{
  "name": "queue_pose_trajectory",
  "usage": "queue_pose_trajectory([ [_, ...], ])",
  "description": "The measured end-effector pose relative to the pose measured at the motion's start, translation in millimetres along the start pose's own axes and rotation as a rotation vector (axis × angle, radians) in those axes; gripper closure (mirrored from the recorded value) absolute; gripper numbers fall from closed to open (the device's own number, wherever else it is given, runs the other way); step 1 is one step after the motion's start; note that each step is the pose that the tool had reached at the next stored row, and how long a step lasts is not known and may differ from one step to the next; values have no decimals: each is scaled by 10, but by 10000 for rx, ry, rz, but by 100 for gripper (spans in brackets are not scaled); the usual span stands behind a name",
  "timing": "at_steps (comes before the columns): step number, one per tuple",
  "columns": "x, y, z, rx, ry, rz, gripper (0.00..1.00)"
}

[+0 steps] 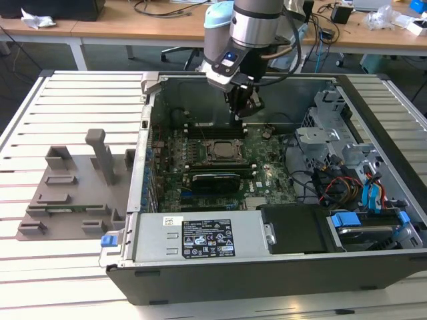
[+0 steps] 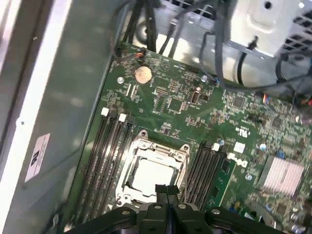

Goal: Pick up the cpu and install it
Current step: 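Install the first cpu locking lever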

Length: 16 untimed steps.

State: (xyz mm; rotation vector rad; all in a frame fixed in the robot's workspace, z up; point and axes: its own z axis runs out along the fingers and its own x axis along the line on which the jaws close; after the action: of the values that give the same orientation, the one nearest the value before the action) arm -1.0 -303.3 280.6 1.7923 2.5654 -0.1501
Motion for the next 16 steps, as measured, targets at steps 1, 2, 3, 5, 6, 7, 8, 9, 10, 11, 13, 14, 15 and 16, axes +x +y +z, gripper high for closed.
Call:
queue_pose_trajectory([
  [1,0,0,0,-35,-41,-551,89],
  [2,0,0,0,-47,-56,-758,89],
  [3,0,0,0,-56,-66,-896,89],
  [5,0,0,0,-74,-87,-1178,89],
  [6,0,0,0,-85,-100,-1362,89],
  [7,0,0,0,-92,-110,-1482,89],
  [8,0,0,0,-104,-123,-1673,89],
  [9,0,0,0,-119,-141,-1910,89],
  [10,0,0,0,-127,-150,-2039,89],
  [11,0,0,0,-135,-161,-2176,89],
  [13,0,0,0,-157,-186,-2526,89],
  [14,0,0,0,-165,-195,-2648,89],
  [15,0,0,0,-171,-203,-2756,89],
  [16,0,0,0,-178,-211,-2865,89],
])
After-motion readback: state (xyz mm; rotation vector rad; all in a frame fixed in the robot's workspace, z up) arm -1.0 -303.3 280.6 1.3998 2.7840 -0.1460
